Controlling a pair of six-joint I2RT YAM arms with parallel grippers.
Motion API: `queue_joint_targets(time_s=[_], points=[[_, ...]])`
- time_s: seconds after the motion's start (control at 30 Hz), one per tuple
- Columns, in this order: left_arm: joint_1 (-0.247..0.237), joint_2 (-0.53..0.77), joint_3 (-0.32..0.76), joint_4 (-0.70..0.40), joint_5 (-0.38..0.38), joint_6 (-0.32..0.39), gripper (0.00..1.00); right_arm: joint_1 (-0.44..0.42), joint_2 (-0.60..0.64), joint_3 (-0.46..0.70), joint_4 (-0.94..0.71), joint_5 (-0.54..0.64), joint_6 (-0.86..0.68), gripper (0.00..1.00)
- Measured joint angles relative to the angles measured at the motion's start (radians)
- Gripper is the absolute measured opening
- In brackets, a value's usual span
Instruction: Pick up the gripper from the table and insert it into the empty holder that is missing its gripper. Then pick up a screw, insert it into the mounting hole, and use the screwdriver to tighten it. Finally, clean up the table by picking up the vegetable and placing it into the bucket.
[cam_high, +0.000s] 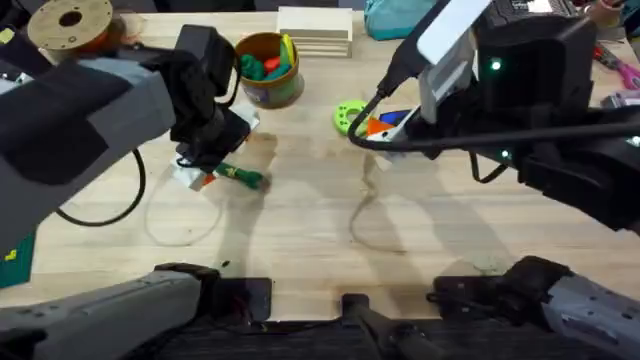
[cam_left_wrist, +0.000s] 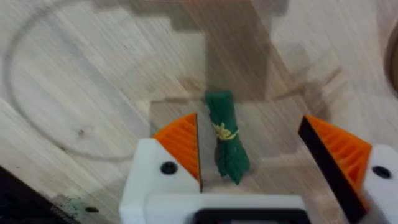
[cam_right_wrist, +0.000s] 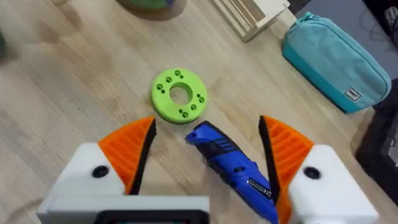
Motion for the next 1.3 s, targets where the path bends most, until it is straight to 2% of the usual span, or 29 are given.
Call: queue_joint_targets(time_s=[0.17, 0.2, 0.23, 0.27, 0.3, 0.43, 0.47, 0.67, 0.77, 0.9, 1.03, 1.13, 1.2, 1.3], points=[[0.008, 0.007, -0.092, 0.077, 0.060, -0.006, 0.941, 0.000, 0.000, 0.000, 0.000, 0.000, 0.000, 0.961], [0.008, 0.007, -0.106, 0.082, 0.066, -0.010, 0.921, 0.000, 0.000, 0.000, 0.000, 0.000, 0.000, 0.960], [0.009, 0.008, -0.119, 0.086, 0.070, -0.016, 0.861, 0.000, 0.000, 0.000, 0.000, 0.000, 0.000, 0.960], [0.011, 0.008, -0.125, 0.083, 0.068, -0.019, 0.790, 0.000, 0.000, 0.000, 0.000, 0.000, 0.000, 0.960], [0.016, 0.008, -0.126, 0.081, 0.066, -0.019, 0.672, 0.000, 0.000, 0.000, 0.000, 0.000, 0.000, 0.960], [0.036, 0.008, -0.126, 0.091, 0.078, -0.031, 0.109, 0.000, 0.000, 0.000, 0.000, 0.000, 0.000, 0.961], [0.040, 0.006, -0.126, 0.094, 0.082, -0.031, 0.032, 0.000, 0.000, 0.000, 0.000, 0.000, 0.000, 0.961], [0.046, 0.006, -0.125, 0.075, 0.132, -0.030, 0.021, 0.000, 0.000, 0.000, 0.000, 0.000, 0.000, 0.961], [0.048, 0.007, -0.102, -0.020, 0.191, -0.030, 0.020, 0.000, 0.000, 0.000, 0.000, 0.000, 0.000, 0.961], [0.048, 0.010, 0.000, -0.179, 0.288, -0.029, 0.020, 0.000, 0.000, 0.000, 0.000, 0.000, 0.000, 0.961], [0.048, 0.012, 0.154, -0.223, 0.338, 0.011, 0.020, 0.000, 0.000, 0.000, 0.000, 0.000, 0.000, 0.961], [0.048, 0.012, 0.248, -0.152, 0.342, 0.063, 0.020, 0.000, 0.000, 0.000, 0.000, 0.000, 0.000, 0.961], [0.048, 0.012, 0.283, -0.040, 0.337, 0.117, 0.020, 0.000, 0.000, 0.000, 0.000, 0.000, 0.000, 0.961], [0.048, 0.012, 0.300, 0.165, 0.331, 0.253, 0.020, 0.000, 0.000, 0.000, 0.000, 0.000, 0.000, 0.961]])
